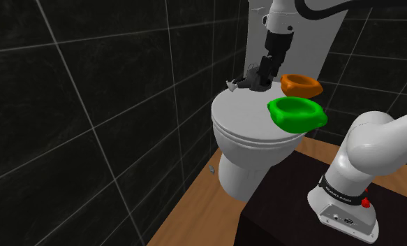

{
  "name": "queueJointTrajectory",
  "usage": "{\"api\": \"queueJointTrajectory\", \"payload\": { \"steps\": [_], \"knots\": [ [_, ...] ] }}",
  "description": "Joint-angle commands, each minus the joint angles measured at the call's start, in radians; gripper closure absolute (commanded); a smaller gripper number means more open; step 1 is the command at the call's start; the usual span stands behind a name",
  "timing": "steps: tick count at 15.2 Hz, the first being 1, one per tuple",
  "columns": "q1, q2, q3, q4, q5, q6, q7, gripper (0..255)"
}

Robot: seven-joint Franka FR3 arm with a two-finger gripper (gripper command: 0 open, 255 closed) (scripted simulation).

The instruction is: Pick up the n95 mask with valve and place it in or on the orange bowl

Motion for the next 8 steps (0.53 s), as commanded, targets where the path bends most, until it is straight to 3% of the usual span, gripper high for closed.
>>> {"api": "queueJointTrajectory", "payload": {
  "steps": [1,8],
  "knots": [
    [0.000,0.000,0.000,0.000,0.000,0.000,0.000,0],
    [-0.037,0.147,-0.186,0.117,-0.004,0.047,-0.181,0]
  ]
}}
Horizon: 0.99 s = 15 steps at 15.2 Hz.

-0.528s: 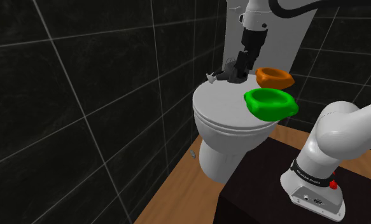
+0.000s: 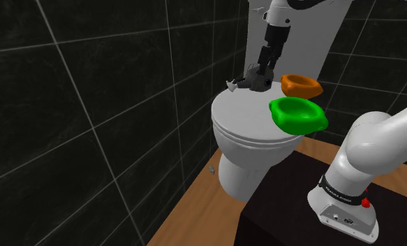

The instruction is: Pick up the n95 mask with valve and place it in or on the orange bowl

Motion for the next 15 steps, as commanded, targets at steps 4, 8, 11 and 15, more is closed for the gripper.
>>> {"api": "queueJointTrajectory", "payload": {
  "steps": [4,8,11,15],
  "knots": [
    [-0.013,0.129,-0.127,0.108,0.029,0.021,-0.133,0],
    [-0.018,0.258,-0.228,0.225,0.081,0.019,-0.247,0],
    [-0.022,0.369,-0.302,0.328,0.139,0.003,-0.338,0],
    [-0.042,0.541,-0.395,0.490,0.248,-0.042,-0.466,0]
  ]
}}
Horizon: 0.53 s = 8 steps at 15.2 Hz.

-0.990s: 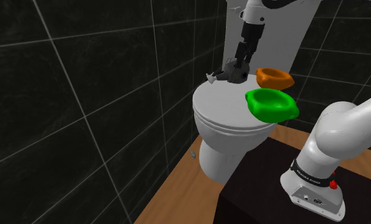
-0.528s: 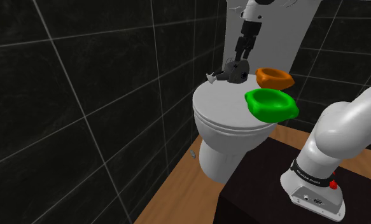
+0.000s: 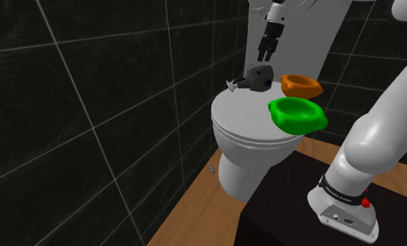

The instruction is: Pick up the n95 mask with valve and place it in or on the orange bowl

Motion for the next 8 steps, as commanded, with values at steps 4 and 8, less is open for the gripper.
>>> {"api": "queueJointTrajectory", "payload": {
  "steps": [4,8],
  "knots": [
    [-0.032,0.156,-0.059,0.133,0.105,-0.036,-0.103,0],
    [-0.025,0.147,-0.051,0.071,0.103,0.020,-0.102,0]
  ]
}}
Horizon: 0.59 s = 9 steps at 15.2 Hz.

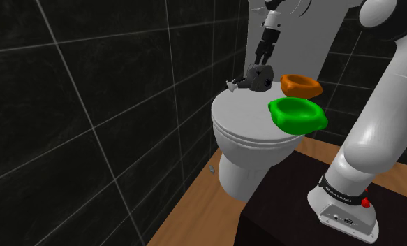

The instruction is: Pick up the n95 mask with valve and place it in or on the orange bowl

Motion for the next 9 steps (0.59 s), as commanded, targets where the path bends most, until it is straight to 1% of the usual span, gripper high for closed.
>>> {"api": "queueJointTrajectory", "payload": {
  "steps": [1,2,9],
  "knots": [
    [0.003,-0.003,0.003,-0.030,0.000,0.029,-0.001,0],
    [0.006,-0.005,0.006,-0.053,0.000,0.050,-0.001,0],
    [0.006,-0.005,0.006,-0.053,0.000,0.050,-0.001,0]
  ]
}}
